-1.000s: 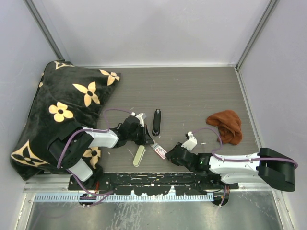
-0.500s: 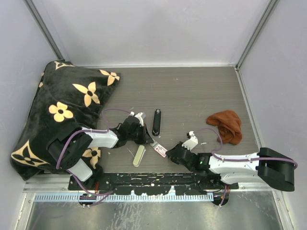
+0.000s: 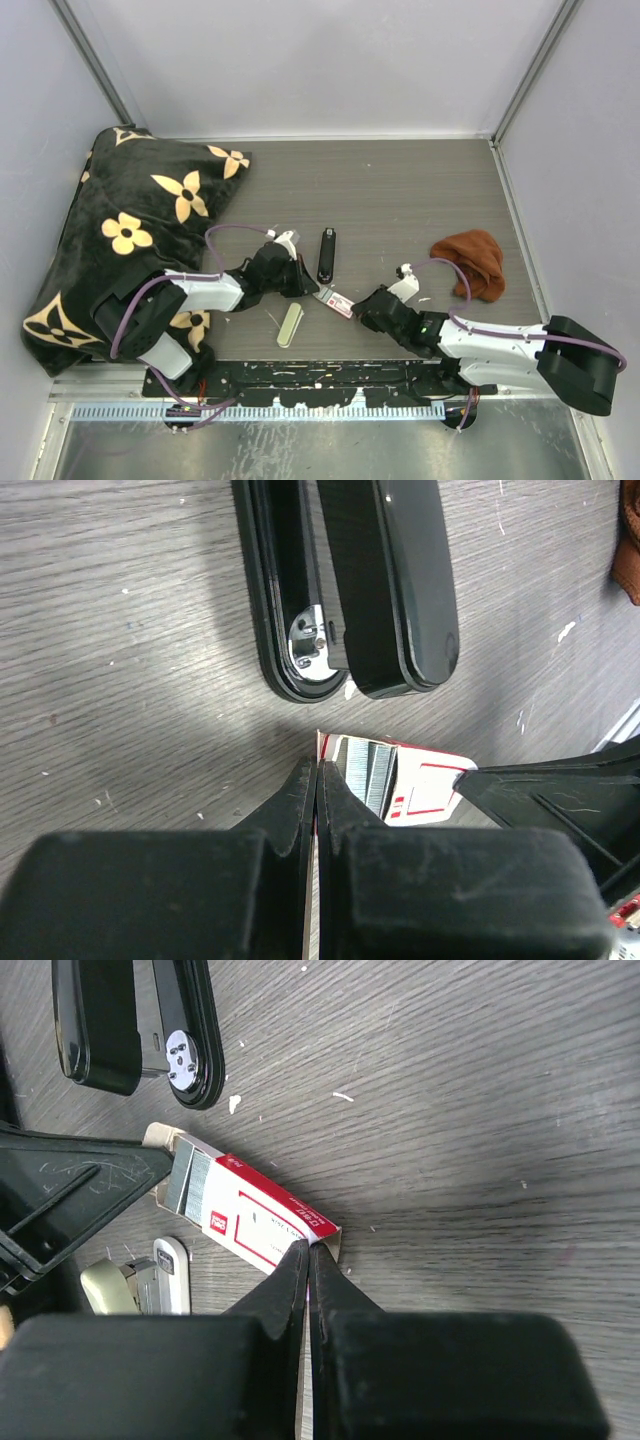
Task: Load the staples into the stapler
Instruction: Open the staple box at the center of the board.
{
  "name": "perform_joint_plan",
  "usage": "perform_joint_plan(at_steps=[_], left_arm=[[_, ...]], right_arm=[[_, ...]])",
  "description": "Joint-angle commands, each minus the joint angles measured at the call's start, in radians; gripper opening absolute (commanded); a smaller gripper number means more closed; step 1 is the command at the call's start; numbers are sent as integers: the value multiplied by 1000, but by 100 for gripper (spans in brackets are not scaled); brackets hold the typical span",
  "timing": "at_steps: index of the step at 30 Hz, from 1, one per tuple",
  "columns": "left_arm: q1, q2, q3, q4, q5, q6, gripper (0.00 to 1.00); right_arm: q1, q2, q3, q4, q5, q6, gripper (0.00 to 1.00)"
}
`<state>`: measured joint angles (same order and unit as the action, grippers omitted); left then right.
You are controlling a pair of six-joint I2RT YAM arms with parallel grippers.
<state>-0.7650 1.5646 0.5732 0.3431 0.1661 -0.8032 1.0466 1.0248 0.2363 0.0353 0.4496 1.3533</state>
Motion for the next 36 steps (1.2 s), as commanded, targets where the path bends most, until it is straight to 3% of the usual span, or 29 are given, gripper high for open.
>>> perform_joint_plan(at_steps=[1, 36], left_arm=[[3, -35, -16, 57, -55, -7, 0], [3, -17, -6, 44, -69, 30, 0]], right_arm=[[-24, -35, -4, -7, -4, -53, 1], [-38, -167, -47, -115, 6, -59, 1]])
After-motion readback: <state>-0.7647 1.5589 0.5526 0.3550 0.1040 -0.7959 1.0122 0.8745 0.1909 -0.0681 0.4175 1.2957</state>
